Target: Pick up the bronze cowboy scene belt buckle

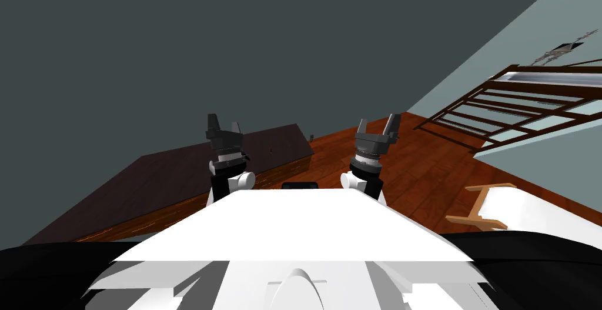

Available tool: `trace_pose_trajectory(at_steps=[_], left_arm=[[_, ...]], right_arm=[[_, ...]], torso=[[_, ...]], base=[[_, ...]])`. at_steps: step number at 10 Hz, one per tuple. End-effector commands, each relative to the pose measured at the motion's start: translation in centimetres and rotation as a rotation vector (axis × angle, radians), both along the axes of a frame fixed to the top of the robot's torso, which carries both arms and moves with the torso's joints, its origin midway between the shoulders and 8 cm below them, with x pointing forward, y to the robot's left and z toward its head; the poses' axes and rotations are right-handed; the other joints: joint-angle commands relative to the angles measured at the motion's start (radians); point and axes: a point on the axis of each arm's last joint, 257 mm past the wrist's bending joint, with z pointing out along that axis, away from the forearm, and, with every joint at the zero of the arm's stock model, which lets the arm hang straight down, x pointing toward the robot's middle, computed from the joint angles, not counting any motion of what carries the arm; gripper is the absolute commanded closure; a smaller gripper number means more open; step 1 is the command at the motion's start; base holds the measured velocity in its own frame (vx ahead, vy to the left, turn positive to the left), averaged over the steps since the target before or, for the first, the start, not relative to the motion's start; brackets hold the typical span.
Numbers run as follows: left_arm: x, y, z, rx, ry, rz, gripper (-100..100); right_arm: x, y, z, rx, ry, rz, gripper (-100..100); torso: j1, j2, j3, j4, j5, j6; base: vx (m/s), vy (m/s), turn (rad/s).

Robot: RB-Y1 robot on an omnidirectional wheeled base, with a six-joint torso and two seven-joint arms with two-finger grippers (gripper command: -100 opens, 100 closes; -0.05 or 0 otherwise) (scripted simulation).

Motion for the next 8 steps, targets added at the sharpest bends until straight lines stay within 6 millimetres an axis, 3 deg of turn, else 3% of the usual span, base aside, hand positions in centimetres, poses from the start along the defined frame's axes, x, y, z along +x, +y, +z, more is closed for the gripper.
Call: trace_pose_trajectory(at_steps=[1, 4, 8], left_arm=[[0.6, -0.3, -0.5, 0.031, 0.022, -0.014, -100], [2.4, -0.5, -2.5, 0.094, 0.095, -0.033, -100], [5.9, 0.6, -6.5, 0.162, 0.231, -0.024, -100]], right_arm=[[0.0, 0.0, 0.0, 0.0, 0.0, 0.0, 0], [0.0, 0.0, 0.0, 0.0, 0.0, 0.0, 0], [0.0, 0.0, 0.0, 0.0, 0.0, 0.0, 0]], torso=[[0.0, 0.0, 0.0, 0.0, 0.0, 0.0], [0.002, 0.002, 0.001, 0.0, 0.0, 0.0], [0.004, 0.004, 0.002, 0.001, 0.001, 0.0]], base=[[-0.008, 0.005, -0.051], [-0.028, 0.019, -0.092], [-0.064, 0.041, -0.156]])
